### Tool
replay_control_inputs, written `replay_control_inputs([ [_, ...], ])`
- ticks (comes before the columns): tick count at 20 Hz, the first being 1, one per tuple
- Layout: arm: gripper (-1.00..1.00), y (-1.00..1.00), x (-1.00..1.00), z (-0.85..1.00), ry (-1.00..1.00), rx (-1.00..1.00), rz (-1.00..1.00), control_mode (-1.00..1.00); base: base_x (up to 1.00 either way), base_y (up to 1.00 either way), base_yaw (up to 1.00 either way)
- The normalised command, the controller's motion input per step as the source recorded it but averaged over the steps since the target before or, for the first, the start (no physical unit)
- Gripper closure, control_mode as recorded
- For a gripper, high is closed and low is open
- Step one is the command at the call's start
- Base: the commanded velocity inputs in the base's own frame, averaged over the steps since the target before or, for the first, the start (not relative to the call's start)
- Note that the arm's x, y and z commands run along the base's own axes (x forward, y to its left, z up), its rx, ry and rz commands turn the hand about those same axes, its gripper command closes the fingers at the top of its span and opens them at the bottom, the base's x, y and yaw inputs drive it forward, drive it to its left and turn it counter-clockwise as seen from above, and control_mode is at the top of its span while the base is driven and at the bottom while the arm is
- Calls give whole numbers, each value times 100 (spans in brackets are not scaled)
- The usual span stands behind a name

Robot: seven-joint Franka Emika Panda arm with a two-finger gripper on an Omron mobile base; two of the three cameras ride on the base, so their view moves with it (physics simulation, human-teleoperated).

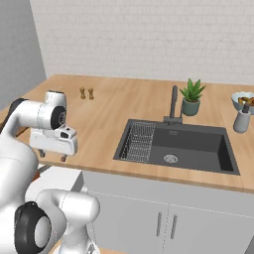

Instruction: Pick up the knife from the drawer and place it on the cutting board. Then place the meat from the plate to the cutting board.

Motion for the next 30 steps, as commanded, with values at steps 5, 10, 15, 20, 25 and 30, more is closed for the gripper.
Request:
replay_control_inputs([
  [5,-100,24,-18,-7,4,0,0,-100,0,0,0],
  [10,-100,22,-12,-4,1,0,0,-100,0,0,0],
  [15,-100,0,0,0,0,0,0,100,-16,30,0],
  [20,-100,0,0,0,0,0,0,100,-34,10,0],
  [25,-100,0,0,0,0,0,0,100,-50,2,-4],
  [30,-100,0,0,0,0,0,0,100,-36,60,-4],
])
